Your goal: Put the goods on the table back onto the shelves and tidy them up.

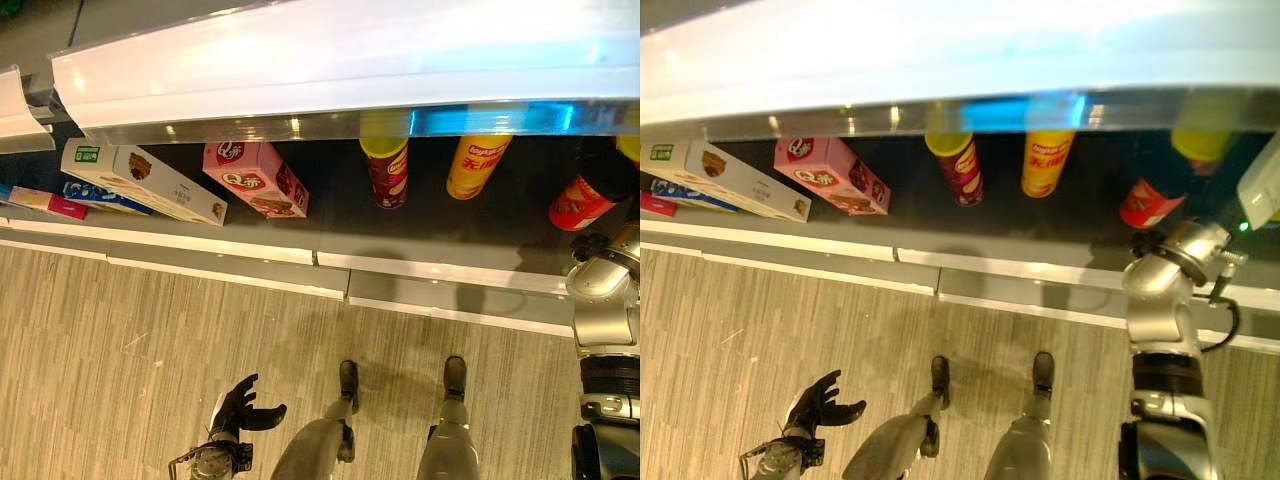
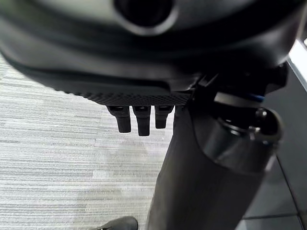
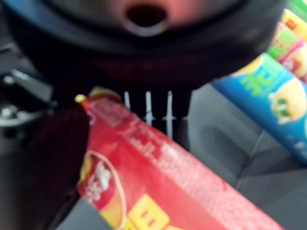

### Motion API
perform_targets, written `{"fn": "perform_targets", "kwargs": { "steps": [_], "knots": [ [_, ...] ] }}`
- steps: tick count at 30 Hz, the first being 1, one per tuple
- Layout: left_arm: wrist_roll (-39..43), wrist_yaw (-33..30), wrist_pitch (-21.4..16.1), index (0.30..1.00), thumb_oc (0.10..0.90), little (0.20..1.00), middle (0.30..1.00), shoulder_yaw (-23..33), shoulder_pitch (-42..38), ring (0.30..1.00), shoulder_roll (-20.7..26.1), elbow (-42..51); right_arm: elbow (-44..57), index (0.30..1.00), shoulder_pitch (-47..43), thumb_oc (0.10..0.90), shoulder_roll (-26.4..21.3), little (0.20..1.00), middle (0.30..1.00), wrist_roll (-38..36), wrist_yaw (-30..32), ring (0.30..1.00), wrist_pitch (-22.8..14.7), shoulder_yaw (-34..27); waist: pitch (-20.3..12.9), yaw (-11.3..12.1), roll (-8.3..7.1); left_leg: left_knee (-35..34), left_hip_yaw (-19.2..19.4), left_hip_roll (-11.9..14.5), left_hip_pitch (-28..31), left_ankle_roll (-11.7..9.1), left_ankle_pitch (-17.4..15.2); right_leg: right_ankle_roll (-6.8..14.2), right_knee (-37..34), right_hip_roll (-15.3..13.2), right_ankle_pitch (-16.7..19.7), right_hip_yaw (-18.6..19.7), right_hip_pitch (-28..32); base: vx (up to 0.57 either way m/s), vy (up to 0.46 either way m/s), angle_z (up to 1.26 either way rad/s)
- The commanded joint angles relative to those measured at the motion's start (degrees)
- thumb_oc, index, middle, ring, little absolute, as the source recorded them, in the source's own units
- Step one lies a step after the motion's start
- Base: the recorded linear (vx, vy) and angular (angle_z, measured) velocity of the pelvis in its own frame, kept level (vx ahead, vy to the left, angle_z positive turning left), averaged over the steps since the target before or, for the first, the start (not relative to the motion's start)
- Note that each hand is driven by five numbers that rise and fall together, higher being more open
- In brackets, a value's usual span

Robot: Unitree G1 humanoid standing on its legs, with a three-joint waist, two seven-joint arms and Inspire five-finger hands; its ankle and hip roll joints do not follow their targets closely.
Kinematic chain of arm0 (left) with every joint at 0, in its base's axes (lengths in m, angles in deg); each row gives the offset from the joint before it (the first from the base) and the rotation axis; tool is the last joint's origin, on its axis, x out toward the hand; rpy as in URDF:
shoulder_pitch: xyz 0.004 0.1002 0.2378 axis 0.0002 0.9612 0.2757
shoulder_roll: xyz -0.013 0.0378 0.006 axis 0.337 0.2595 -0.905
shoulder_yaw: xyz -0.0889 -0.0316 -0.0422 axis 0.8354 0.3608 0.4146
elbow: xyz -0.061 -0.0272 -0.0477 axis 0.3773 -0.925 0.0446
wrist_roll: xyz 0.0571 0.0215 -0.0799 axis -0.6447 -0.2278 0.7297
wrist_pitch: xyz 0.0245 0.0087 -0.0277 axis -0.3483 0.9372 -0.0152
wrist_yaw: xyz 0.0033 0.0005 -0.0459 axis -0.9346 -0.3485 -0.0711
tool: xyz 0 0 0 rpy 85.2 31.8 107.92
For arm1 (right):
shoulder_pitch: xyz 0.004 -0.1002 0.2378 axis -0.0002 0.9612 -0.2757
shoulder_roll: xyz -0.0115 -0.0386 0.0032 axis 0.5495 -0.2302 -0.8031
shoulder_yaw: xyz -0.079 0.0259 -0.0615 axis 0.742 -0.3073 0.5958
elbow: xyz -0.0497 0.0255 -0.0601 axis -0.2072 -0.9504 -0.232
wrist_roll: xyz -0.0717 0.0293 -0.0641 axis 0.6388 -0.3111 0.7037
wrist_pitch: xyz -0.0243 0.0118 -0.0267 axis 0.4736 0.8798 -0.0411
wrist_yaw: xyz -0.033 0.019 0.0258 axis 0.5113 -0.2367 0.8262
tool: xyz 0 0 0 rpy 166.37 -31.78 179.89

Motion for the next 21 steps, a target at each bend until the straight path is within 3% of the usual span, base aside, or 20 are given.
{"fn": "perform_targets", "kwargs": {
  "steps": [1, 14, 15, 16, 21],
  "knots": [
    [1.0, -2.4, -2.3, 0.9, 0.8, 0.9, 0.9, -2.0, -0.7, 0.9, 5.0, -0.2, 1.0, 0.3, -5.4, 0.4, -7.6, 0.3, 0.3, -0.5, 3.6, 0.3, -2.4, -0.4, -3.6, 1.0, -2.32, 0.4, -1.7, -0.7, 0.7, -1.9, -4.3, 3.1, 0.7, -2.1, -0.7, 1.4, -1.6, 0.0, -0.013, 0.05],
    [0.4, -2.5, -2.3, 0.9, 0.8, 0.9, 0.9, -2.3, -0.8, 0.9, 4.8, 0.4, 2.5, 0.3, -4.0, 0.4, -7.6, 0.3, 0.3, 0.8, 4.1, 0.3, -1.3, -1.1, -3.4, 0.5, -1.33, 0.4, -2.0, -0.7, 0.4, -2.1, -4.3, 3.0, 0.9, -2.1, -1.1, 0.9, -1.7, 0.0, 0.0, 0.0],
    [0.3, -2.5, -2.3, 0.9, 0.8, 0.9, 0.9, -2.1, -0.9, 0.9, 4.8, 0.3, 2.5, 0.448, -3.8, 0.499, -7.3, 0.448, 0.448, 0.9, 4.0, 0.448, -1.2, -0.9, -3.4, 0.4, -1.4, 0.4, -2.0, -0.7, 0.3, -2.1, -4.3, 3.0, 0.9, -2.3, -1.1, 1.0, -1.7, -0.03, 0.002, 0.0],
    [0.1, -2.8, -2.4, 0.9, 0.8, 0.9, 0.9, -1.9, -1.1, 0.9, 4.8, 0.1, 2.6, 0.9, -3.4, 0.8, -6.9, 0.9, 0.9, 1.1, 3.8, 0.9, -1.0, -0.7, -3.4, 0.4, -1.55, 0.4, -2.1, -0.9, 0.4, -2.1, -4.3, 3.0, 1.0, -2.4, -1.0, 1.0, -1.7, -0.03, 0.01, 0.0],
    [-0.5, -3.0, -2.2, 0.9, 0.8, 0.9, 0.9, -1.4, -1.2, 0.9, 5.2, -0.1, 3.5, 0.9, -3.1, 0.8, -6.4, 0.9, 0.9, 1.5, 3.3, 0.9, -1.1, -0.2, -3.6, 0.3, -2.01, 0.4, -1.9, -1.0, 0.7, -2.1, -4.5, 3.1, 1.1, -2.7, -0.9, 1.1, -1.4, -0.04, 0.011, 0.06]
  ]
}}
